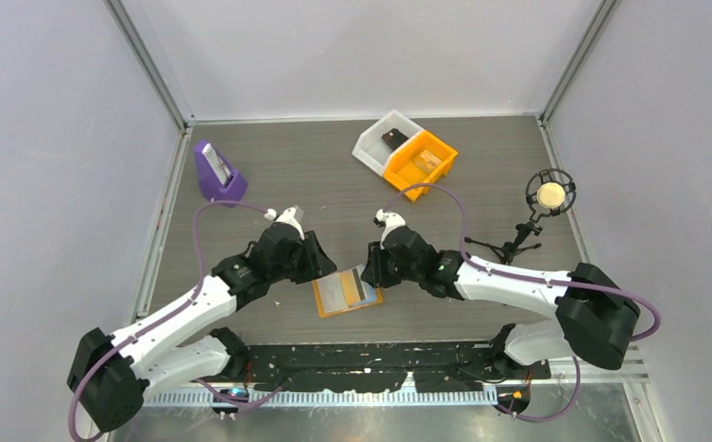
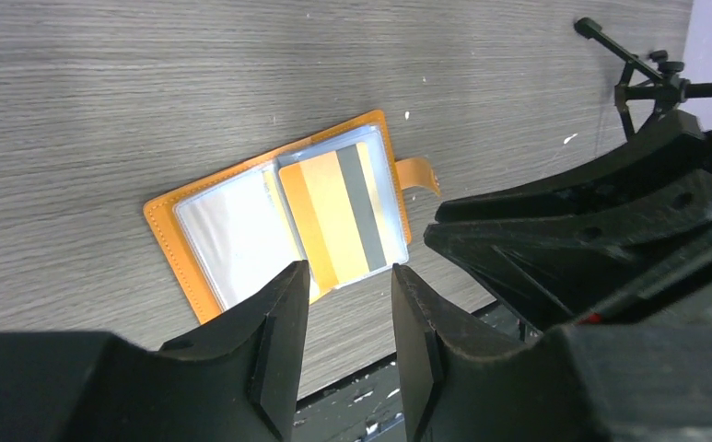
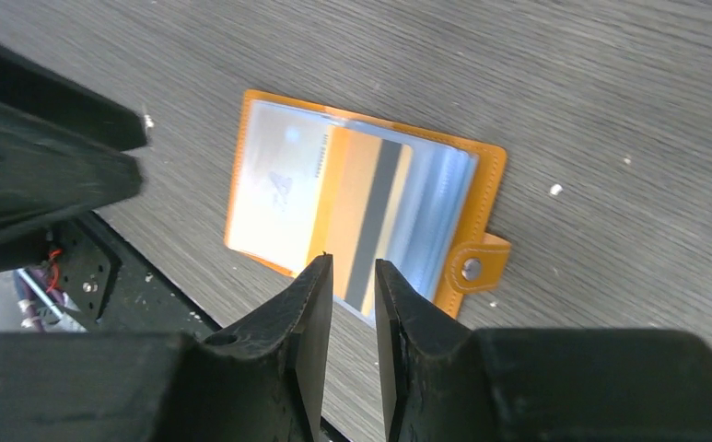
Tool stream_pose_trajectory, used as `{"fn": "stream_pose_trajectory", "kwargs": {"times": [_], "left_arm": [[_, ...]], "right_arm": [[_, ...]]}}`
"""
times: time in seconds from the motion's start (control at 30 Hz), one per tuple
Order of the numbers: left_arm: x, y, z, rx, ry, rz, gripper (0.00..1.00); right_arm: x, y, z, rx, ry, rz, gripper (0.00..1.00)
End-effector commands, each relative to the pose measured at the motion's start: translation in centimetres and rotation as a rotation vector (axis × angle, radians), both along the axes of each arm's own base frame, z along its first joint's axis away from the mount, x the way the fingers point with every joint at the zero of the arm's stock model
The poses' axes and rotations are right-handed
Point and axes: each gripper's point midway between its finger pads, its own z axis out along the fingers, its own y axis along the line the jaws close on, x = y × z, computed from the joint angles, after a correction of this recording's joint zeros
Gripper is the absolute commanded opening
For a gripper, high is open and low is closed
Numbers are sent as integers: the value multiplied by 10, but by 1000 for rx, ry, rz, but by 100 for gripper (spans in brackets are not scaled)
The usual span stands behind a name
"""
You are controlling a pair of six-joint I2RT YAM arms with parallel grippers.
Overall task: Take the credit cards out of the card holder
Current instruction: Remove the credit card from the card holder.
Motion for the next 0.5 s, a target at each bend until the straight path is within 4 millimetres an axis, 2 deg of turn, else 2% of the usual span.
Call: {"fn": "stream_pose_trajectory", "kwargs": {"times": [0.0,0.13,0.23,0.47], "left_arm": [[4,-15,-9,-41,16,-19,40],[5,-21,-26,-56,36,-18,40],[6,-23,-38,-58,52,-17,39],[7,-29,-57,-76,57,-27,41]], "right_arm": [[4,30,31,143,-37,66,30],[3,41,18,163,0,85,29],[4,43,1,152,36,85,27],[10,25,-36,62,85,26,25]]}}
